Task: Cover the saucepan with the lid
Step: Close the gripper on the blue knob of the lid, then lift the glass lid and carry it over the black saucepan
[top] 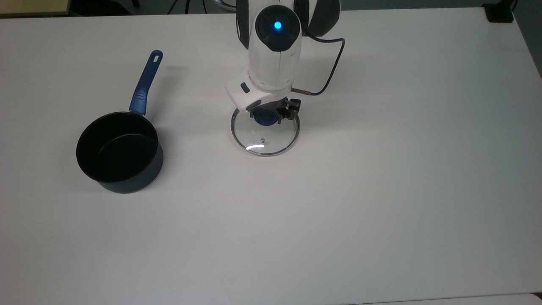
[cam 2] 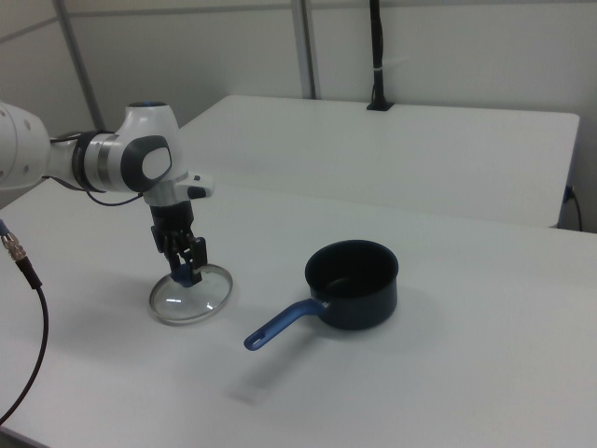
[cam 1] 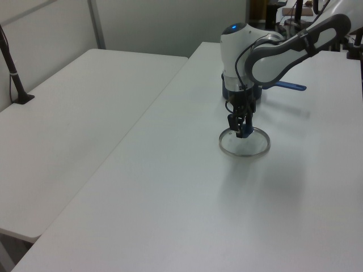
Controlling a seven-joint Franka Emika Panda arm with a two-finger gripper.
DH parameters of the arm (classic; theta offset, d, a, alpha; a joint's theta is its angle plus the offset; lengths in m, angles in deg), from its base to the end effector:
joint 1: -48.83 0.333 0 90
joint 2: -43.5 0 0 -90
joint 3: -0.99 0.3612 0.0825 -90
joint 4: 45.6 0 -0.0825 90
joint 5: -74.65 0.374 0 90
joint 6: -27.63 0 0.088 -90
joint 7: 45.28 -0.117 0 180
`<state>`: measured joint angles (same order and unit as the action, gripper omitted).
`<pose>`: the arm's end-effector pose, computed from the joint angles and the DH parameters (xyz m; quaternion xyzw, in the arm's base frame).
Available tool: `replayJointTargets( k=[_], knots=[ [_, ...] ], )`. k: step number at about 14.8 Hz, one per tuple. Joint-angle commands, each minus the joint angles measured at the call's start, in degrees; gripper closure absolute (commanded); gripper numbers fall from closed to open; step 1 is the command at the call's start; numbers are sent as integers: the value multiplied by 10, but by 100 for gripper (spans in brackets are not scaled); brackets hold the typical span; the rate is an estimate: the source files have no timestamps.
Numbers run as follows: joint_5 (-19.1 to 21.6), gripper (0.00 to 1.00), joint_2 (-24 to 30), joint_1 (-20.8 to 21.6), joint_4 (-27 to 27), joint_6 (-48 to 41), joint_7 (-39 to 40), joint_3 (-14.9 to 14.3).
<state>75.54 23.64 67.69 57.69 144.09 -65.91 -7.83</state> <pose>0.6207 0.1195 0.3851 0.9939 -0.0929 -0.0491 0.0337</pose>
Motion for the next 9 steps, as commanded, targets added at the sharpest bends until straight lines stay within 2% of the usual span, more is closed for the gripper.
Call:
replayJointTargets(
  k=[1, 4, 9],
  knots=[
    [-12, 69, 53, -3, 10, -30, -10, -1],
    [-12, 69, 75, -7, 8, -42, -5, -4],
    [-12, 69, 99, -20, -26, -101, 13, -15]
  ],
)
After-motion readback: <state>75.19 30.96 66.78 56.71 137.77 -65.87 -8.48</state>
